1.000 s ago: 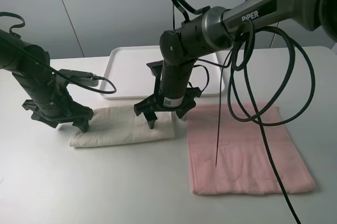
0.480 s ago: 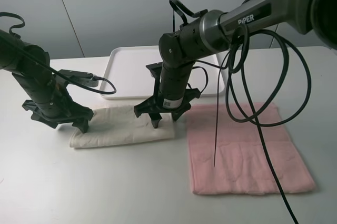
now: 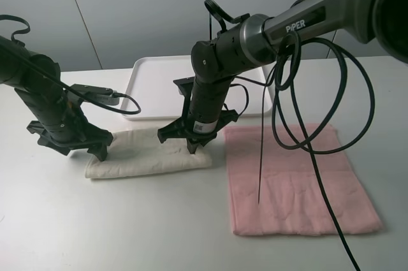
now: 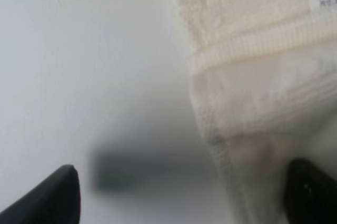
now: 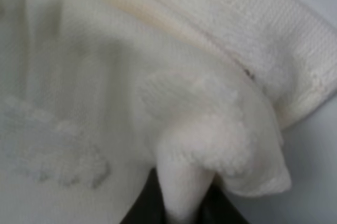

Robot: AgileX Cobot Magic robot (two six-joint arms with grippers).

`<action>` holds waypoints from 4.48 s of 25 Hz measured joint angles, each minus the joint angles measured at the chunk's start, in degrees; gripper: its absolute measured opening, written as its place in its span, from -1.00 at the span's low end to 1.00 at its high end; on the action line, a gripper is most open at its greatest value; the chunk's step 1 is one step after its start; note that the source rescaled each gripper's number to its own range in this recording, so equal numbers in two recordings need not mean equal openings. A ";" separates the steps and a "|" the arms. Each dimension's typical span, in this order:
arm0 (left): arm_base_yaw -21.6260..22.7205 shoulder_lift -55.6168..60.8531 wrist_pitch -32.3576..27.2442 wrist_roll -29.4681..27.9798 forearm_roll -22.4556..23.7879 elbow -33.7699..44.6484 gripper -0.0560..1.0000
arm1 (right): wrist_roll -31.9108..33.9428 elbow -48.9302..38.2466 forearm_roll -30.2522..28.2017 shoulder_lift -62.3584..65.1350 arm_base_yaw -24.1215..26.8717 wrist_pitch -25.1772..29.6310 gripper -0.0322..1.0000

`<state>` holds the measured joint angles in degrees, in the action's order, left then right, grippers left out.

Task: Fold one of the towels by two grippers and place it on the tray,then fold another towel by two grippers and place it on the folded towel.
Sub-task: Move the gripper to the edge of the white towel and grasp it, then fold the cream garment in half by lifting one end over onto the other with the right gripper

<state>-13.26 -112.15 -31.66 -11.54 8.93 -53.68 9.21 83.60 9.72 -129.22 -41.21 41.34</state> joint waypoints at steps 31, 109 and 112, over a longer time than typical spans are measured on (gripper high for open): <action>0.00 0.08 0.00 0.35 0.10 0.00 0.96 | -25.51 -0.11 43.27 3.73 0.00 0.10 -0.81; 3.41 7.41 -21.00 10.83 -1.21 -12.74 0.96 | -34.99 -0.45 51.71 5.62 3.35 0.72 -0.81; 3.41 5.69 -20.50 9.50 -0.85 -12.74 0.96 | -31.62 -0.45 46.41 6.12 3.35 0.96 -0.81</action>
<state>-9.85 -106.46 -52.15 -2.03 8.08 -66.42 -22.41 83.15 56.13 -123.10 -37.85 42.30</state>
